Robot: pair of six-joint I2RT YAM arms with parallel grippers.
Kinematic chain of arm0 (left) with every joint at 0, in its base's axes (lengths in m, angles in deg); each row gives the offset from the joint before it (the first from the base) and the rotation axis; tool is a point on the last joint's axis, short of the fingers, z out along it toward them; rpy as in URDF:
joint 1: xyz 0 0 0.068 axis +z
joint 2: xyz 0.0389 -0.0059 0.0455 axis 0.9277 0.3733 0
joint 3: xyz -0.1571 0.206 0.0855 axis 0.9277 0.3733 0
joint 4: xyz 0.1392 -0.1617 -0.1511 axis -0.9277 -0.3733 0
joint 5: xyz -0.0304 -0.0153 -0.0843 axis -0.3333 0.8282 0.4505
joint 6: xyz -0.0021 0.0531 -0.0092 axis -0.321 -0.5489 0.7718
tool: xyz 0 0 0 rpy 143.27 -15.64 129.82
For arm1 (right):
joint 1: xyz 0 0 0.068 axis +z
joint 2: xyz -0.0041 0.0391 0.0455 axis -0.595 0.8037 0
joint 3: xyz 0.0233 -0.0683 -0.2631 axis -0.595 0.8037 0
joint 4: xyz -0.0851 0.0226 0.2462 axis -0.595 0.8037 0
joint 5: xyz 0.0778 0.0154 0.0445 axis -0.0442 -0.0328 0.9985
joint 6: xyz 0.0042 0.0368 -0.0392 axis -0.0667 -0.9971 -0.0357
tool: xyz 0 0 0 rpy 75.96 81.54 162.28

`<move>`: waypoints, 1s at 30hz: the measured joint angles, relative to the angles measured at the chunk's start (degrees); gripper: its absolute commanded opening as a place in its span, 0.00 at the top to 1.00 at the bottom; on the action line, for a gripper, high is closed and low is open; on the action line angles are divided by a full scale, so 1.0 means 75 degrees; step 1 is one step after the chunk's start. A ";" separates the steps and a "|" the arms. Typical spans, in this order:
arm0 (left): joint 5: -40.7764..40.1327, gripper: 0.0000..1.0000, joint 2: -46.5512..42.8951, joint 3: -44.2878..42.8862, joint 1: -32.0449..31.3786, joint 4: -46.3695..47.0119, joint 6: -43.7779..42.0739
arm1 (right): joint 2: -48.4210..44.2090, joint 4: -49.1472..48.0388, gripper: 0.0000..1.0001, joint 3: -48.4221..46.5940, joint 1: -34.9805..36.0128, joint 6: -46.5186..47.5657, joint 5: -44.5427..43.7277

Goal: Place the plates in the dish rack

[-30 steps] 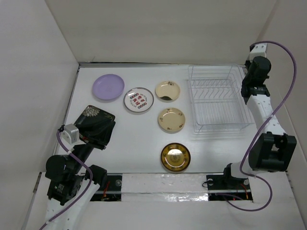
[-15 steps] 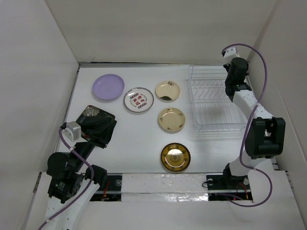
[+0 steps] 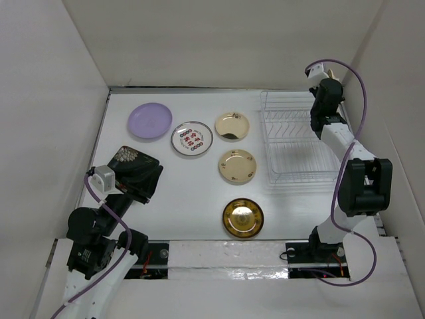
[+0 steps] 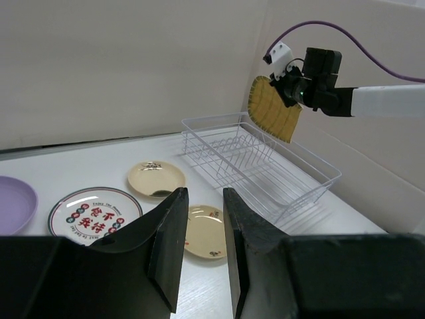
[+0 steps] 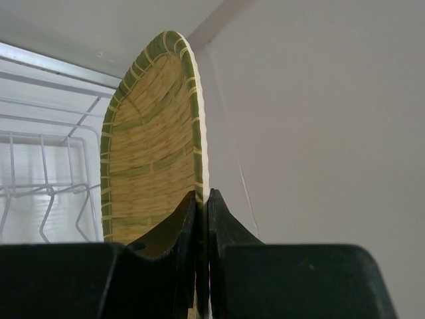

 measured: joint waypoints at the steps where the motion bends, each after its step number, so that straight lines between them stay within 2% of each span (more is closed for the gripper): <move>1: 0.0000 0.75 0.0003 0.0000 0.0000 0.0000 0.0000 | 0.0023 -0.0041 1.00 -0.0003 0.0000 0.0035 -0.0003; 16: 0.0003 0.75 0.0166 0.0000 0.0000 -0.0006 0.0000 | 0.0845 -0.0344 1.00 0.0090 0.0061 0.0452 -0.0099; 18: 0.0006 0.75 0.0166 0.0000 0.0000 -0.0006 0.0000 | 0.0845 -0.0507 0.90 0.0256 0.0114 0.0393 -0.0187; 19: 0.0023 0.75 0.0166 0.0000 0.0000 -0.0006 0.0000 | 0.0845 -0.0574 0.81 0.0353 0.0149 0.0332 -0.0227; 20: 0.0029 0.75 0.0166 0.0000 0.0000 -0.0006 0.0000 | 0.0845 -0.0667 0.64 0.0475 0.0169 0.0236 -0.0277; 23: 0.0038 0.75 0.0166 0.0000 0.0000 -0.0006 0.0000 | 0.0845 -0.0860 0.43 0.0746 0.0259 -0.0067 -0.0527; 30: 0.0052 0.75 0.0169 0.0000 0.0000 -0.0006 0.0000 | 0.0828 -0.0586 0.39 0.0242 0.0373 -0.1271 -0.0851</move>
